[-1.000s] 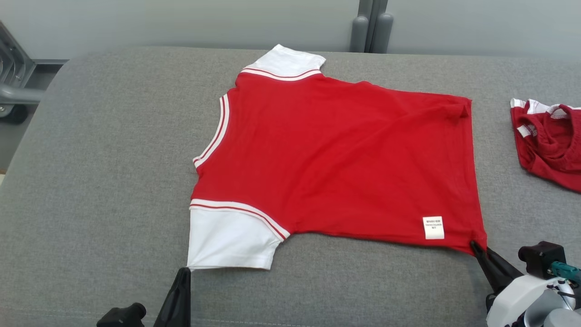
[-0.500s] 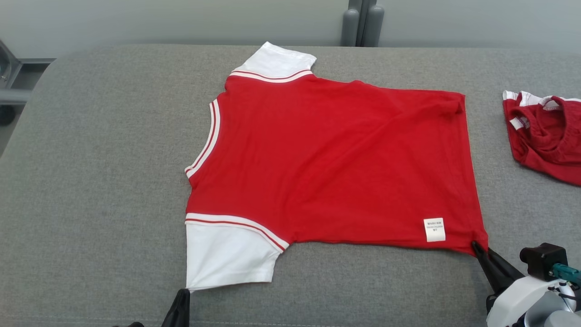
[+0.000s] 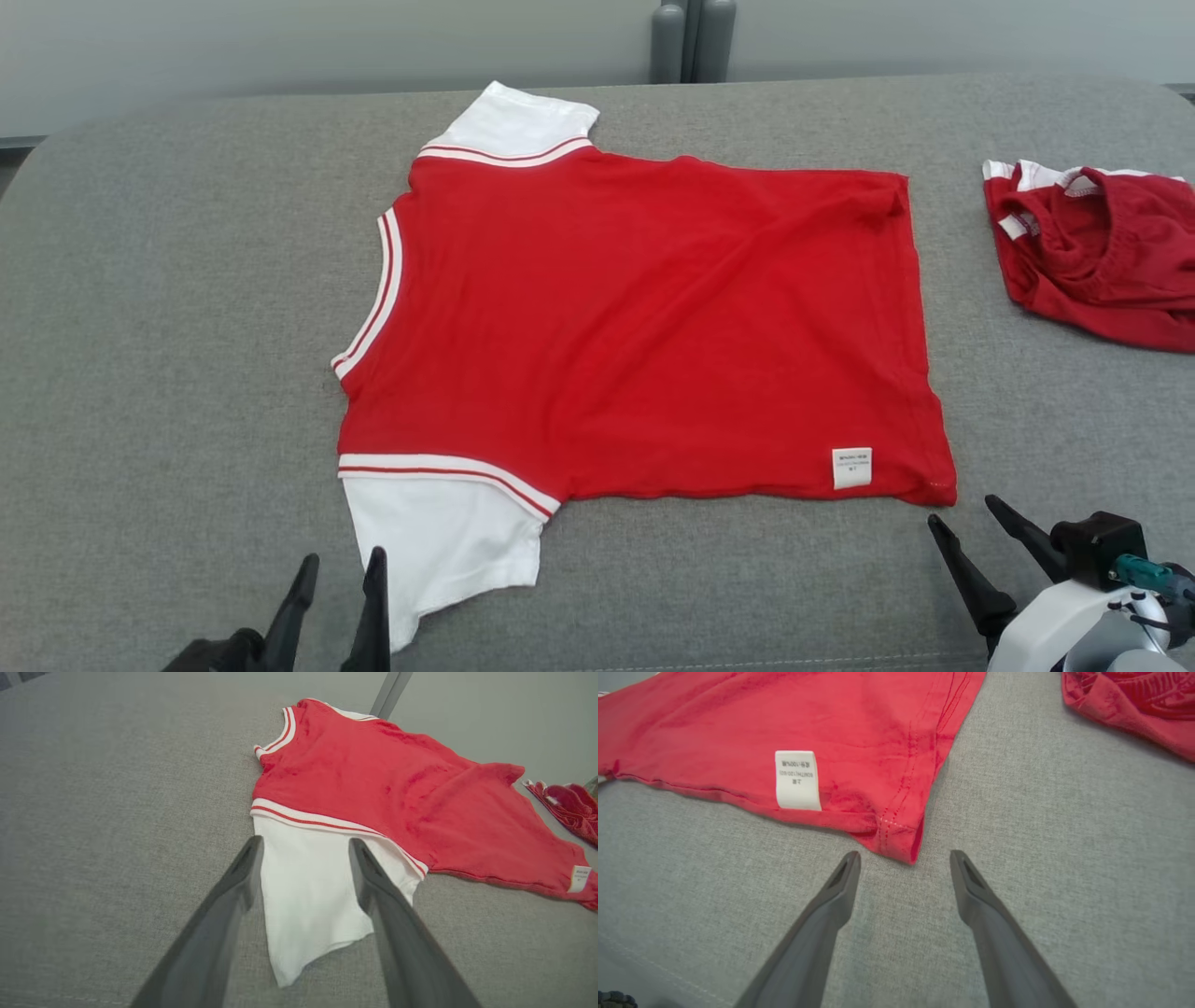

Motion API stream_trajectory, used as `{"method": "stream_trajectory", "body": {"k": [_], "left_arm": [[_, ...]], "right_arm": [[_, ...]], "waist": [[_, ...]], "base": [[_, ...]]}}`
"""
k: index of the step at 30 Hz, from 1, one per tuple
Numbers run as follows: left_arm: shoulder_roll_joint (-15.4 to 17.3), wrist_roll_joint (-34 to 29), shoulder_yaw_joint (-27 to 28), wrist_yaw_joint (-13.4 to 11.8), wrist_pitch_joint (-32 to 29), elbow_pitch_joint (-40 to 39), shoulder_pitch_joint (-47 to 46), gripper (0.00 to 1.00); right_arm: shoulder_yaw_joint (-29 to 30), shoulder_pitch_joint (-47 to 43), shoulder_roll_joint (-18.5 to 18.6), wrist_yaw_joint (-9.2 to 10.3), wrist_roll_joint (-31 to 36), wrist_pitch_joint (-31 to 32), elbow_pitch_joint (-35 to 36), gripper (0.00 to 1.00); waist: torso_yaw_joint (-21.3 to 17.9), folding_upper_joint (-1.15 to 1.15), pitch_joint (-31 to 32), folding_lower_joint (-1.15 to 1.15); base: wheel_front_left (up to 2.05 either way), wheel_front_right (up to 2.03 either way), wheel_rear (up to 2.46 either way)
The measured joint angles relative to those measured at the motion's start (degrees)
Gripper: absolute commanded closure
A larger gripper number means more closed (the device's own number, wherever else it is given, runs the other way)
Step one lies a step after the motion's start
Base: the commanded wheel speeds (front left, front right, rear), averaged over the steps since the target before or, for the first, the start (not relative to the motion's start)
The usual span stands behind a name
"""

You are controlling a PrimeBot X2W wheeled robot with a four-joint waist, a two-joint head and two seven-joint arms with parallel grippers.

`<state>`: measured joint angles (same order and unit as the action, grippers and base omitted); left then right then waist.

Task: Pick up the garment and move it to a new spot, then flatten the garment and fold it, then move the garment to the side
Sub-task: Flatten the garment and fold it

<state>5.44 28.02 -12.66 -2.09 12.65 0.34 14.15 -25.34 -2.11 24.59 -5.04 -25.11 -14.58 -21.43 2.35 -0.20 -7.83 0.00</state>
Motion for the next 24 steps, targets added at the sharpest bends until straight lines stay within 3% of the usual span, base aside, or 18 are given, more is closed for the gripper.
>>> {"method": "stream_trajectory", "body": {"k": [6,14,24], "left_arm": [[0.47,-0.13,1.68,-0.01,0.59,-3.56,-2.98,0.00],[0.16,-1.56,0.82,0.10,1.03,-5.60,-7.52,0.00],[-1.08,-1.59,-1.07,0.56,1.10,-4.42,-10.93,0.00]], "right_arm": [[2.13,-1.10,-1.01,0.00,0.20,0.00,0.04,0.00],[7.49,1.30,-1.01,0.23,1.19,0.00,5.46,0.00],[10.61,6.82,-1.23,2.36,4.60,0.00,11.66,0.00]], "waist": [[-2.58,0.00,-0.37,0.00],[-6.00,0.00,-0.12,0.00],[-8.19,0.00,1.76,0.00]], "base": [[0.00,0.00,0.00],[0.00,0.00,0.00],[0.00,0.00,0.00]]}}
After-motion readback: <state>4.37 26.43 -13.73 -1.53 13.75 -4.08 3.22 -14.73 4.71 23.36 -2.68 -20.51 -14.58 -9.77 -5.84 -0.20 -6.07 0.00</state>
